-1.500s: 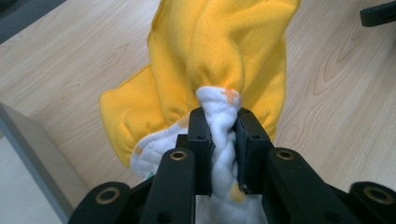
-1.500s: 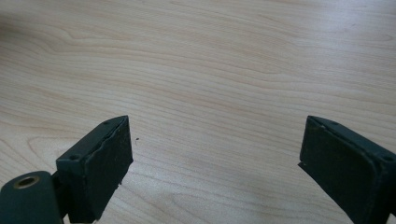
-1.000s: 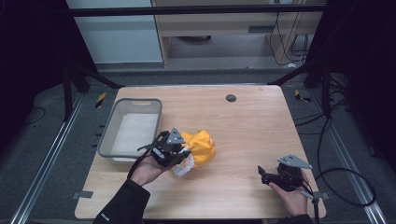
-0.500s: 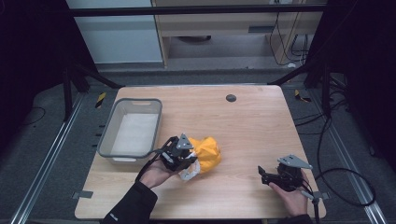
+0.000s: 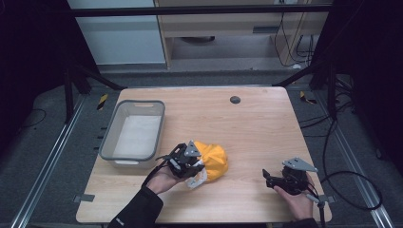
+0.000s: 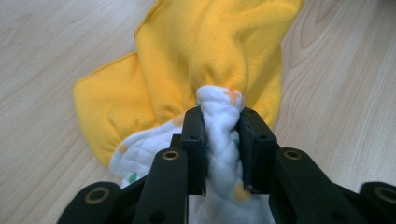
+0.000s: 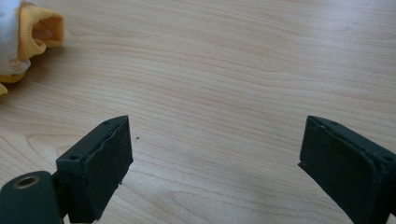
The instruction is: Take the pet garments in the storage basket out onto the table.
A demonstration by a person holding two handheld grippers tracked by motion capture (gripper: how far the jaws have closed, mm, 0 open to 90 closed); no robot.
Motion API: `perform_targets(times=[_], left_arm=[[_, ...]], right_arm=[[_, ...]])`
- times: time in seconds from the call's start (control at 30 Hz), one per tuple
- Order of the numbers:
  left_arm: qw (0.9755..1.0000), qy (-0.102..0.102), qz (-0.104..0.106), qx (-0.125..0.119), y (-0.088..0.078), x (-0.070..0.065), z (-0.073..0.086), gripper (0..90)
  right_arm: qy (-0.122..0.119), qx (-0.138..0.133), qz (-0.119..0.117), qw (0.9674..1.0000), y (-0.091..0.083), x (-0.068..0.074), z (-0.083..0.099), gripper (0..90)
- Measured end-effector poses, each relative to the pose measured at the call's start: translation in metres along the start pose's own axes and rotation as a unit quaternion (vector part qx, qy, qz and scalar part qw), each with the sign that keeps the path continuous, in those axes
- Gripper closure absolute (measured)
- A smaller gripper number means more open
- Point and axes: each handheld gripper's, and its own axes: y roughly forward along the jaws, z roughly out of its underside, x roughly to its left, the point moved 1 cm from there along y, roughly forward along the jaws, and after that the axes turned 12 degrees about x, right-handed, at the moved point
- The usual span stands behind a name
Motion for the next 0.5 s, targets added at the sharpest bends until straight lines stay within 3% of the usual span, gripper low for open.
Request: perform_targets(times=[0.5], left_arm=[[0.9996, -0.005, 0.012, 0.027, 0.0076, 0.0005, 0.0049, 49.4]], right_arm=[[-0.001, 0.001, -0.001, 1.0, 0.0002, 0.0002, 0.0001, 9.3]])
